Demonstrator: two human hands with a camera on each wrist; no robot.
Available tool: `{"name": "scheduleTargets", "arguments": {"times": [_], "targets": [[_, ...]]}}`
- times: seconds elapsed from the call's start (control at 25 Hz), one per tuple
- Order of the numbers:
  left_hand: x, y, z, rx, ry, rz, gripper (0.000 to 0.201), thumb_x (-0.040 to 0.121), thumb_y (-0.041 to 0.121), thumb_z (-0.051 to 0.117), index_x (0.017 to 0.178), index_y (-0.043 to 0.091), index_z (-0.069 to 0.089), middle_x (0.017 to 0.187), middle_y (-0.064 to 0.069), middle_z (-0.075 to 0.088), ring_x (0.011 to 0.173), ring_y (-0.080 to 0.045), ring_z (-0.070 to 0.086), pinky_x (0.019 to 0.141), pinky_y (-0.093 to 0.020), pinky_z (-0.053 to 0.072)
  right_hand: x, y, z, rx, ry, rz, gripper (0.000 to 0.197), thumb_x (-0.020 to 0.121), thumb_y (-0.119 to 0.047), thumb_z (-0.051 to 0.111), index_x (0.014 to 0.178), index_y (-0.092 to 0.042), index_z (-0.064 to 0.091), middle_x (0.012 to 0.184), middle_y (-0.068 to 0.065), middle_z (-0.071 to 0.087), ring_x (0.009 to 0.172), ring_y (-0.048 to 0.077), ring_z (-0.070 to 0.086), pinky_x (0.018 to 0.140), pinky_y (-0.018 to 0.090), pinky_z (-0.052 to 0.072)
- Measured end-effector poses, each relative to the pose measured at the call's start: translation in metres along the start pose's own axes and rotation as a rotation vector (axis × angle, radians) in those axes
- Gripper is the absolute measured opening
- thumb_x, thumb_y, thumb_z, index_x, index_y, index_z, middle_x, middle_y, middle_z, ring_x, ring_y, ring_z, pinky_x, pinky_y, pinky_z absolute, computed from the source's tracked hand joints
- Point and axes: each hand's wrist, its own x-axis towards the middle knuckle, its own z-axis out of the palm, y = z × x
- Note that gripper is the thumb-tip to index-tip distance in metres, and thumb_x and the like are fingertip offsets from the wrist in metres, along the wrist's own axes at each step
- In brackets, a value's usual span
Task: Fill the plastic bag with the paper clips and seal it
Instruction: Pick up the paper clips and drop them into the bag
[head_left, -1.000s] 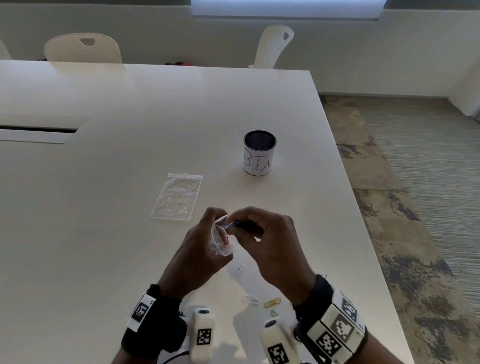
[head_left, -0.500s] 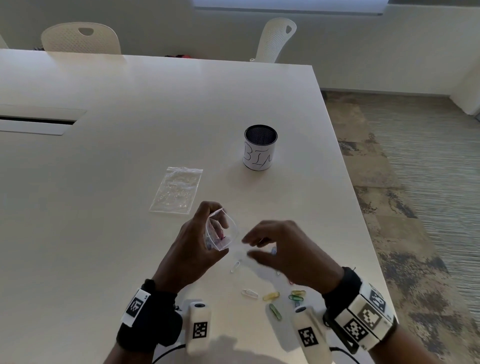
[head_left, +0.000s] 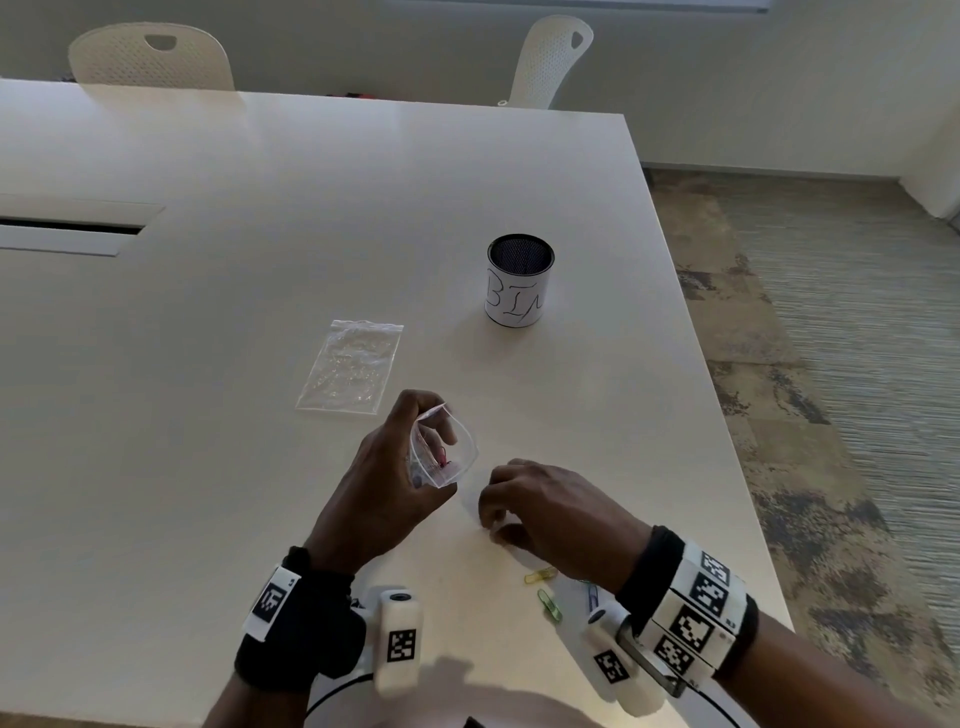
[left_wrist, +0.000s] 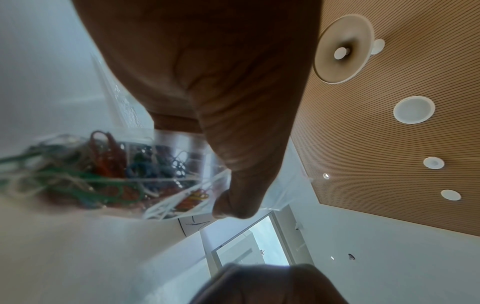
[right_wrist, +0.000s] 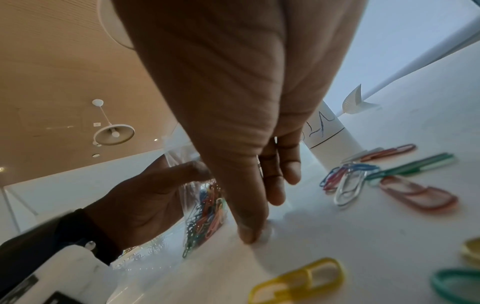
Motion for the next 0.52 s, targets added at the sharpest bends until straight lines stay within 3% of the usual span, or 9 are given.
{"name": "scheduleTargets", "arguments": {"times": [0.08, 0.28, 0.36, 0.52], "targets": [[0.0, 0.0, 0.0, -0.006, -0.005, -0.002, 0.058, 0.081, 0.006, 0.086, 0.121, 0.026, 0.048, 0.104, 0.006, 0.068, 0.091, -0.019, 0.068, 0.075, -0.026, 0.061, -0.003, 0.0, 0.0, -0.038, 0.001, 0.032, 0.013, 0.1, -0.017, 0.061, 0.108, -0.019, 0.072, 0.105, -0.002, 0.071, 0.093, 0.015, 0.063, 0.08, 0.03, 0.055], [0.001, 0.001, 0.001, -0.011, -0.013, -0.014, 0.058, 0.08, 0.005, 0.085, 0.12, 0.027, 0.049, 0.104, 0.007, 0.068, 0.091, -0.019, 0.068, 0.075, -0.027, 0.06, -0.008, -0.005, 0.002, -0.037, -0.032, 0.073, 0.016, 0.099, -0.014, 0.054, 0.109, -0.015, 0.067, 0.101, 0.003, 0.07, 0.088, 0.021, 0.066, 0.082, 0.038, 0.057], [0.001, 0.002, 0.001, -0.011, -0.017, -0.016, 0.06, 0.079, 0.004, 0.085, 0.121, 0.028, 0.049, 0.104, 0.008, 0.068, 0.091, -0.019, 0.068, 0.074, -0.029, 0.061, -0.011, -0.003, -0.005, 0.069, 0.057, 0.131, 0.01, 0.099, -0.016, 0.058, 0.101, -0.016, 0.068, 0.098, 0.002, 0.068, 0.084, 0.018, 0.065, 0.08, 0.038, 0.058], [0.001, 0.003, 0.002, -0.026, -0.014, -0.032, 0.058, 0.079, 0.001, 0.082, 0.119, 0.027, 0.049, 0.105, 0.006, 0.068, 0.09, -0.02, 0.068, 0.073, -0.033, 0.061, -0.015, 0.0, -0.03, 0.404, 0.402, 0.168, 0.005, 0.093, -0.012, 0.071, 0.091, -0.016, 0.073, 0.09, -0.002, 0.068, 0.077, 0.014, 0.067, 0.075, 0.037, 0.058]]}}
